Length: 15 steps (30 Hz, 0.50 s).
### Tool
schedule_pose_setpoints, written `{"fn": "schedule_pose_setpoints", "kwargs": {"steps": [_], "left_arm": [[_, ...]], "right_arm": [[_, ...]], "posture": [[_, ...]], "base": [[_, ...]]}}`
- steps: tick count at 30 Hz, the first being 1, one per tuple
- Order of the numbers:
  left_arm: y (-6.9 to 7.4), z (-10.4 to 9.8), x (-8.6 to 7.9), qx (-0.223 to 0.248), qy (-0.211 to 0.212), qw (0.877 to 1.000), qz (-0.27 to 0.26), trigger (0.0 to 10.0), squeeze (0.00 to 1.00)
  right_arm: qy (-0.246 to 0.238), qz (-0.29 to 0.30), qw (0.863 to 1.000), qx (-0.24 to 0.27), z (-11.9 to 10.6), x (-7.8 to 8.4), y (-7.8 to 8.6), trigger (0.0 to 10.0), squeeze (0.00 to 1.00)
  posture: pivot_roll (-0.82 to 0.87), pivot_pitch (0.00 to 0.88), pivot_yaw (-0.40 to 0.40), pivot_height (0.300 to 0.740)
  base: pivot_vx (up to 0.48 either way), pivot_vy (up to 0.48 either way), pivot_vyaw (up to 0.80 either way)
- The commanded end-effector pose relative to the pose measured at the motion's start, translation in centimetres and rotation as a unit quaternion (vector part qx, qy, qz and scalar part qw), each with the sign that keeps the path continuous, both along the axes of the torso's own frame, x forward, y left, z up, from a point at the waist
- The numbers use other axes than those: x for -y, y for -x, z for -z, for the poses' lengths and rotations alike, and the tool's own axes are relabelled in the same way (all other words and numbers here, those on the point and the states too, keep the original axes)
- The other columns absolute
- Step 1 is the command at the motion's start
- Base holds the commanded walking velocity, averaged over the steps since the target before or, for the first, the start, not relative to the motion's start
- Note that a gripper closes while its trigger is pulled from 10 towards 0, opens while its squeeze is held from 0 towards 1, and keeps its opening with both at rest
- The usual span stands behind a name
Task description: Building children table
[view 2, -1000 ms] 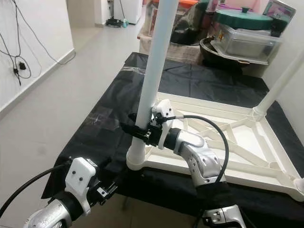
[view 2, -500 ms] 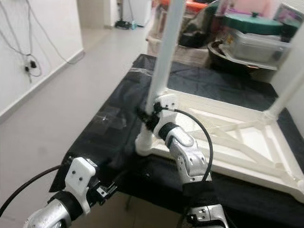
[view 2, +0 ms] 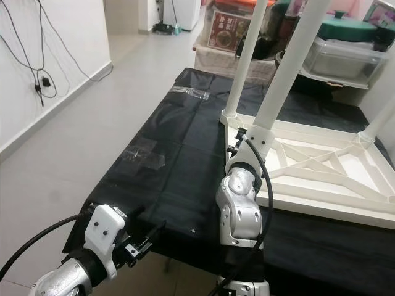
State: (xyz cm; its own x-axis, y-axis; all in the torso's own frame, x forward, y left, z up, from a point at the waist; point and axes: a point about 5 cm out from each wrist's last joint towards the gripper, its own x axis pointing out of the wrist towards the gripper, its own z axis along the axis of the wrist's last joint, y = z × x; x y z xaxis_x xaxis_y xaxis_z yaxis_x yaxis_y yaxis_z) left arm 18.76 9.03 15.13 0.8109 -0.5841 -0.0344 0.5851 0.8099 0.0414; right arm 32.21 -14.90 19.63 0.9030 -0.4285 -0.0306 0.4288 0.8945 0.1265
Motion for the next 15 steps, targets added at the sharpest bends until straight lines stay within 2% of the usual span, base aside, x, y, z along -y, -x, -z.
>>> {"fn": "schedule_pose_setpoints", "kwargs": {"steps": [1,2,4,5,6,7,8,10,11,12,14,15], "left_arm": [[0.2,0.1,0.2,-0.003,-0.004,1.0,0.006,10.0,0.0],[0.2,0.1,0.2,-0.004,-0.003,1.0,0.006,10.0,0.0],[0.2,0.1,0.2,-0.004,-0.003,1.0,0.006,10.0,0.0],[0.1,0.1,0.2,-0.004,-0.003,1.0,0.007,10.0,0.0],[0.1,0.1,0.2,-0.004,-0.003,1.0,0.007,10.0,0.0],[0.1,0.1,0.2,-0.005,-0.003,1.0,0.008,10.0,0.0],[0.1,0.1,0.3,-0.005,-0.003,1.0,0.009,10.0,0.0],[0.1,0.1,0.3,-0.005,-0.003,1.0,0.009,10.0,0.0],[0.1,0.1,0.3,-0.005,-0.003,1.0,0.01,10.0,0.0],[0.1,0.1,0.3,-0.005,-0.003,1.0,0.01,10.0,0.0],[0.1,0.2,0.3,-0.005,-0.003,1.0,0.013,10.0,0.0],[0.1,0.2,0.3,-0.005,-0.003,1.0,0.013,10.0,0.0]], "right_arm": [[-0.03,-0.028,0.999,0.005,-0.5,-1.8,-0.5,10.0,1.0],[-0.029,-0.057,0.998,0.017,-0.7,-2.2,-0.5,10.0,1.0],[-0.029,-0.057,0.998,0.017,-0.7,-2.2,-0.5,10.0,1.0],[-0.023,-0.063,0.997,0.027,-0.8,-2.0,-0.4,10.0,0.72],[-0.023,-0.063,0.997,0.027,-0.8,-2.0,-0.4,10.0,0.72],[-0.021,-0.083,0.995,0.043,-0.9,-1.5,-0.3,10.0,0.0],[-0.02,-0.096,0.993,0.061,-1.0,-0.7,-0.2,10.0,0.0],[-0.02,-0.096,0.993,0.061,-1.0,-0.7,-0.2,10.0,0.0],[-0.025,-0.124,0.989,0.071,-1.0,-0.2,-0.2,10.0,0.0],[-0.025,-0.124,0.989,0.071,-1.0,-0.2,-0.2,10.0,0.0],[-0.039,-0.218,0.972,0.079,-0.3,1.9,-0.6,10.0,0.0],[-0.039,-0.218,0.972,0.079,-0.3,1.9,-0.6,10.0,0.0]], "posture": [[0.18,0.094,-0.145,0.74],[0.18,0.094,-0.145,0.74],[0.18,0.094,-0.145,0.74],[0.17,0.089,-0.143,0.74],[0.17,0.089,-0.143,0.74],[0.17,0.086,-0.144,0.74],[0.17,0.086,-0.144,0.74],[0.17,0.086,-0.144,0.74],[0.17,0.086,-0.144,0.74],[0.17,0.086,-0.144,0.74],[0.17,0.07,-0.14,0.74],[0.17,0.07,-0.14,0.74]], "base": [[0.0,0.0,0.0],[0.0,0.0,0.0],[0.0,0.0,0.0],[0.0,0.0,0.0],[0.0,0.0,0.0],[0.0,0.0,0.0],[0.0,0.0,0.0],[0.0,0.0,0.0],[0.0,0.0,0.0],[0.0,0.0,0.0],[0.0,0.0,0.0],[0.0,0.0,0.0]]}}
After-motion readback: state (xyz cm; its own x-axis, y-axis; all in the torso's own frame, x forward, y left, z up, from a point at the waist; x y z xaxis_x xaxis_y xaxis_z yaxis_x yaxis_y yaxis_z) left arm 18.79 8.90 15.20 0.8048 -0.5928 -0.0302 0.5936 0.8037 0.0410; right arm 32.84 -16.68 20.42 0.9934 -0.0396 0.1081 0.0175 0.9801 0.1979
